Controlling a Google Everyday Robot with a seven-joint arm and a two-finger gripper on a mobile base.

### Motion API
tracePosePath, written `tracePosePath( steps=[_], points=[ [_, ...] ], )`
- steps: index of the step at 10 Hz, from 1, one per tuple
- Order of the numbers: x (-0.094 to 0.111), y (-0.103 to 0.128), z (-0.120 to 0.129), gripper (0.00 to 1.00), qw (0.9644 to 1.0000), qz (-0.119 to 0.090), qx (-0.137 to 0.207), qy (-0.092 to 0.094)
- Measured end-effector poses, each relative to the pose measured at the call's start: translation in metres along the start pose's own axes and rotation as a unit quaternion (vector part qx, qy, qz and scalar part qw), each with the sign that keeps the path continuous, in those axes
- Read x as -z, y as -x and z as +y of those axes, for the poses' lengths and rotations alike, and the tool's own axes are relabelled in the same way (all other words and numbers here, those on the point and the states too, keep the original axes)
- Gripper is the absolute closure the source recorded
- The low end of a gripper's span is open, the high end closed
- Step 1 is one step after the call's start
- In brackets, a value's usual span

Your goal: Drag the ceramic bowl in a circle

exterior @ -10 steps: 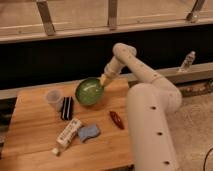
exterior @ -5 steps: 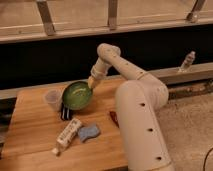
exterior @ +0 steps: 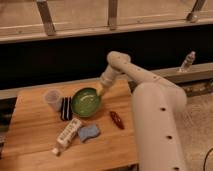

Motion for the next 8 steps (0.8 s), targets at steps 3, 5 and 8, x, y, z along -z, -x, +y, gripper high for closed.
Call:
tracePosePath(
  steps=[3,5,8],
  points=[
    [0.025,-0.043,-0.052,1.00,0.9992,-0.014,-0.037,-0.006],
    [0.030,-0.050,-0.073,1.00,0.9988,-0.008,-0.047,-0.008],
    [0.036,-0.033,-0.087,1.00,0.9990,0.000,-0.045,-0.009]
  ],
)
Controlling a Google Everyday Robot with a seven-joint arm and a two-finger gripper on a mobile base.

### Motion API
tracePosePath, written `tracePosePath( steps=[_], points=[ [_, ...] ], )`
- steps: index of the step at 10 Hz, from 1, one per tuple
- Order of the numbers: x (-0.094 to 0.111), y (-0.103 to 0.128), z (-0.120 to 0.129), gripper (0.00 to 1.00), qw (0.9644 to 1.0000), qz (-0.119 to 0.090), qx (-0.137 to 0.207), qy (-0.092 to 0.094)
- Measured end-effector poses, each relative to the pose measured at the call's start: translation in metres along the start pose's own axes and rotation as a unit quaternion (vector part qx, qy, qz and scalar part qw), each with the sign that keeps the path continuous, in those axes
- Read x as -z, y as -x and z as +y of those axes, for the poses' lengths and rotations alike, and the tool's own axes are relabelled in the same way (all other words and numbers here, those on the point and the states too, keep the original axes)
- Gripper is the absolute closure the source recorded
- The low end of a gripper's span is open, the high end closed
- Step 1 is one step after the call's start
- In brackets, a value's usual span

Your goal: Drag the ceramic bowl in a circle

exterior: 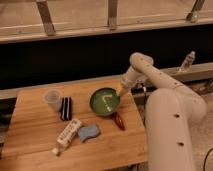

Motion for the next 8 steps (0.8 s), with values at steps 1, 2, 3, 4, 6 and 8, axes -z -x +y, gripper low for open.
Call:
tracePosePath(
  steps=[1,2,3,4,6,8],
  points=[
    [0.0012,0.0020,-0.0025,1.00,1.0000,0.001,0.000,-0.001],
    [0.0021,0.0016,-0.0041,1.00,1.0000,0.001,-0.001,-0.001],
    [0.0020,0.0018,-0.0038,1.00,1.0000,0.001,-0.001,-0.001],
    [0.0016,0.0022,-0.0032,1.00,1.0000,0.001,0.000,-0.001],
    [0.0013,0.0017,-0.0042,1.00,1.0000,0.001,-0.001,-0.001],
    [0.0012,0.0043,0.0000,1.00,1.0000,0.001,0.008,0.000]
  ],
)
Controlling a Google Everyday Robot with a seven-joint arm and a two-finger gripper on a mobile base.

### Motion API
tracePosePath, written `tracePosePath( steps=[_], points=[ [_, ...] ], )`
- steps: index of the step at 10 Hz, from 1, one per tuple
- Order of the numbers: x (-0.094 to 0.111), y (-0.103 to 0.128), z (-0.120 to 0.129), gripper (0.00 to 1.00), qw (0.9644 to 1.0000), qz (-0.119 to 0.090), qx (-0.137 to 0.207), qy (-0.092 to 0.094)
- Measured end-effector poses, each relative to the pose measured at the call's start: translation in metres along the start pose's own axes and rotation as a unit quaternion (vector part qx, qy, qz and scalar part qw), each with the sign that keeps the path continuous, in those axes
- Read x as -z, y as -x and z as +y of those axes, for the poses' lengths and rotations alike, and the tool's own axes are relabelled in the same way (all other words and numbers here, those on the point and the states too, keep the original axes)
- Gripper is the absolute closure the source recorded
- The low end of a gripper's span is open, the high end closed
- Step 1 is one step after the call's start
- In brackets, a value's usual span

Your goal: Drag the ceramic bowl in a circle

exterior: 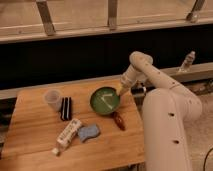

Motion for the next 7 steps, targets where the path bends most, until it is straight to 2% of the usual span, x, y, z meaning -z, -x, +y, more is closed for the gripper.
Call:
tracePosePath(
  steps=[1,5,7],
  points=[
    [-0.0001,0.0040,0.0070,1.00,1.0000,0.000,0.009,0.001],
    [-0.0006,0.0040,0.0071,1.00,1.0000,0.000,0.009,0.001],
    [0.0039,0.0081,0.0079,1.00,0.9998,-0.002,0.017,-0.005]
  ],
)
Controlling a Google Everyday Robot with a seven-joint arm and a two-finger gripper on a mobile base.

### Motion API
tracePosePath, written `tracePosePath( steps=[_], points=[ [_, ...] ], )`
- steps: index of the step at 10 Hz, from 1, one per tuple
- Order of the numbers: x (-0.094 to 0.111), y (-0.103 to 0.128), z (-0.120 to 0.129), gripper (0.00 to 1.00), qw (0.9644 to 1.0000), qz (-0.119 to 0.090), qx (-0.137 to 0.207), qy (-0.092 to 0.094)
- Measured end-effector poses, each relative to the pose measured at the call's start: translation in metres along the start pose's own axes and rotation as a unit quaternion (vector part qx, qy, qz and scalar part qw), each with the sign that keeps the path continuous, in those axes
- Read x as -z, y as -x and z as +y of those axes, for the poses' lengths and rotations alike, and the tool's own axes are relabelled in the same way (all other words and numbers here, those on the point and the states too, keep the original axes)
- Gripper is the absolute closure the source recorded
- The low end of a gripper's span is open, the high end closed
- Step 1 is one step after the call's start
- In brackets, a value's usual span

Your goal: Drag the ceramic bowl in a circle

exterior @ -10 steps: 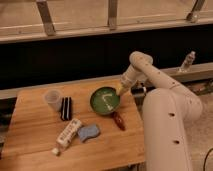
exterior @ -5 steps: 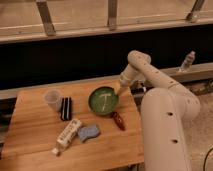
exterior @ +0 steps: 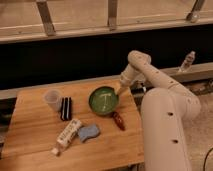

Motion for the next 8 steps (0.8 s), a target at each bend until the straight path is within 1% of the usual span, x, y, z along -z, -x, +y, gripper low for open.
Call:
tracePosePath(
  steps=[2,8],
  points=[
    [0.001,0.020,0.015,1.00,0.9998,0.004,0.020,-0.009],
    [0.003,0.021,0.013,1.00,0.9997,0.005,0.020,-0.012]
  ],
)
